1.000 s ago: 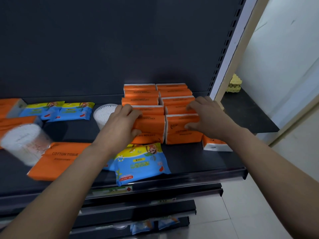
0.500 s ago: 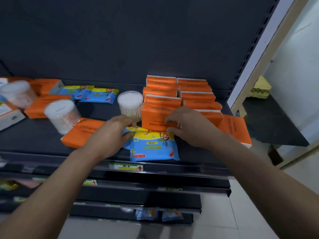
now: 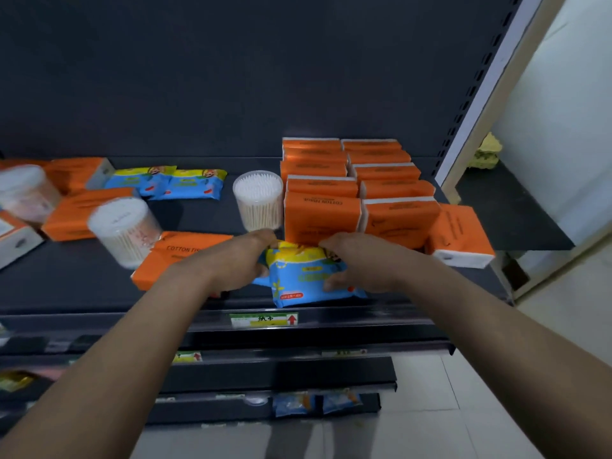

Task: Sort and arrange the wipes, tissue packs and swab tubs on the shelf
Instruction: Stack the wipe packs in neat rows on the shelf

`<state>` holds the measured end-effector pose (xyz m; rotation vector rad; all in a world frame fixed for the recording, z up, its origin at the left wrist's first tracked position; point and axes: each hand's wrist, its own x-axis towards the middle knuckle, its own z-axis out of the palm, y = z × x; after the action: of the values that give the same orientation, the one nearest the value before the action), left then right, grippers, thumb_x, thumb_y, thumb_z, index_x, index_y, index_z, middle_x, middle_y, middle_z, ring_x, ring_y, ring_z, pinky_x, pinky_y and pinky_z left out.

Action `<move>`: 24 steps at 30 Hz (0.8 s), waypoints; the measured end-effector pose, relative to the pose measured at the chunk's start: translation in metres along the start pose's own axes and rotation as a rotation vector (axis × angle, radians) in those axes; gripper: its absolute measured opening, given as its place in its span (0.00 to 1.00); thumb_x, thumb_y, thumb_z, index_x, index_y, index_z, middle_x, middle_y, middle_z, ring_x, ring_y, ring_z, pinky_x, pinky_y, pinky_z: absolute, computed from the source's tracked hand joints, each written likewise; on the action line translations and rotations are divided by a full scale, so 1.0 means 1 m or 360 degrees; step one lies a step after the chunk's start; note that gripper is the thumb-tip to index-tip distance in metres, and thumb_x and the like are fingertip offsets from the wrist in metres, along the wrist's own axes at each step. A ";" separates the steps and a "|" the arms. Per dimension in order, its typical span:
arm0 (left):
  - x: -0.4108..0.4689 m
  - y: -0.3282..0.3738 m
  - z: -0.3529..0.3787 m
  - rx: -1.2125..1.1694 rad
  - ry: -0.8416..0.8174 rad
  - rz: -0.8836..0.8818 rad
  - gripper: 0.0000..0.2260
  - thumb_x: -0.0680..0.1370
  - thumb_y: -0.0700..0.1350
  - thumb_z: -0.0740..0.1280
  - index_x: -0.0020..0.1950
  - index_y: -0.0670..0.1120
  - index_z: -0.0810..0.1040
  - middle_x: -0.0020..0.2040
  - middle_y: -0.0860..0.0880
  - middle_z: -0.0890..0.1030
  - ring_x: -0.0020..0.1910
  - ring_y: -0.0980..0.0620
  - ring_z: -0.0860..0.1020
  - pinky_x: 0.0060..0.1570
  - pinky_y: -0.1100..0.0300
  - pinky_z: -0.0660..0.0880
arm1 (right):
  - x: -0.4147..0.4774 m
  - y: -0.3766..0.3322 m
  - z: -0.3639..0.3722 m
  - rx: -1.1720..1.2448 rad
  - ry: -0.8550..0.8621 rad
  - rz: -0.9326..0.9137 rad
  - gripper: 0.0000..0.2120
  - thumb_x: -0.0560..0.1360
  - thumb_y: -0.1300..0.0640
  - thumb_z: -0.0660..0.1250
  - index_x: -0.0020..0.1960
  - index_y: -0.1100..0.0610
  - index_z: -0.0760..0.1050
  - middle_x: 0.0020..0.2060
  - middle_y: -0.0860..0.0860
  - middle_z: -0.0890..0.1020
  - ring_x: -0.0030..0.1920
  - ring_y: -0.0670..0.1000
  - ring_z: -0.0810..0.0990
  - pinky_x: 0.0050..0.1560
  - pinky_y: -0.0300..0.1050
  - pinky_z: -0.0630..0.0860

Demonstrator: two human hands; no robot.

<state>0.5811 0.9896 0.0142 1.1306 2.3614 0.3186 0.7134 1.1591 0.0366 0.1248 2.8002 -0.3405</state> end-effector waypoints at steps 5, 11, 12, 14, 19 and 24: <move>0.008 -0.001 -0.010 0.0117 -0.0109 0.0105 0.23 0.74 0.43 0.68 0.66 0.47 0.62 0.60 0.46 0.70 0.47 0.51 0.73 0.36 0.61 0.72 | -0.001 -0.010 -0.001 -0.0148 0.0196 0.0170 0.32 0.70 0.45 0.71 0.69 0.55 0.65 0.61 0.53 0.66 0.64 0.54 0.61 0.64 0.52 0.65; 0.015 -0.010 -0.016 0.0449 0.0139 0.0247 0.27 0.71 0.52 0.72 0.66 0.47 0.66 0.62 0.47 0.64 0.65 0.46 0.60 0.60 0.53 0.58 | -0.013 -0.017 -0.005 0.0311 0.0474 0.0243 0.14 0.73 0.56 0.70 0.56 0.54 0.72 0.47 0.47 0.73 0.50 0.49 0.71 0.45 0.39 0.69; 0.016 -0.010 -0.017 0.0451 0.0171 0.0254 0.24 0.71 0.52 0.71 0.63 0.48 0.69 0.60 0.47 0.66 0.63 0.46 0.62 0.58 0.54 0.58 | -0.017 -0.017 -0.006 0.0393 0.0512 0.0275 0.10 0.73 0.57 0.69 0.53 0.54 0.72 0.43 0.46 0.74 0.45 0.48 0.73 0.40 0.38 0.68; 0.016 -0.010 -0.020 0.0340 0.0265 0.0291 0.16 0.72 0.51 0.71 0.56 0.48 0.71 0.55 0.48 0.68 0.57 0.46 0.66 0.53 0.55 0.59 | -0.025 -0.014 -0.007 0.0489 0.0605 0.0314 0.06 0.74 0.59 0.69 0.49 0.54 0.72 0.38 0.47 0.75 0.41 0.49 0.74 0.37 0.38 0.69; 0.004 0.002 -0.025 -0.0073 0.0559 0.0306 0.10 0.73 0.43 0.70 0.43 0.49 0.69 0.40 0.50 0.74 0.45 0.43 0.73 0.40 0.54 0.68 | -0.041 -0.001 -0.013 0.0474 0.0839 0.0333 0.10 0.74 0.61 0.68 0.55 0.55 0.76 0.44 0.48 0.77 0.46 0.50 0.75 0.46 0.45 0.73; -0.023 0.021 -0.036 -0.0122 0.0863 0.0241 0.09 0.72 0.42 0.71 0.45 0.45 0.72 0.39 0.48 0.75 0.41 0.47 0.73 0.39 0.56 0.68 | -0.050 0.011 -0.024 0.0410 0.0943 0.0335 0.11 0.75 0.58 0.67 0.57 0.52 0.75 0.43 0.45 0.74 0.45 0.48 0.72 0.38 0.37 0.65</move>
<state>0.5880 0.9850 0.0604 1.3150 2.6885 0.8558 0.7546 1.1735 0.0717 0.6745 3.2550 -0.7090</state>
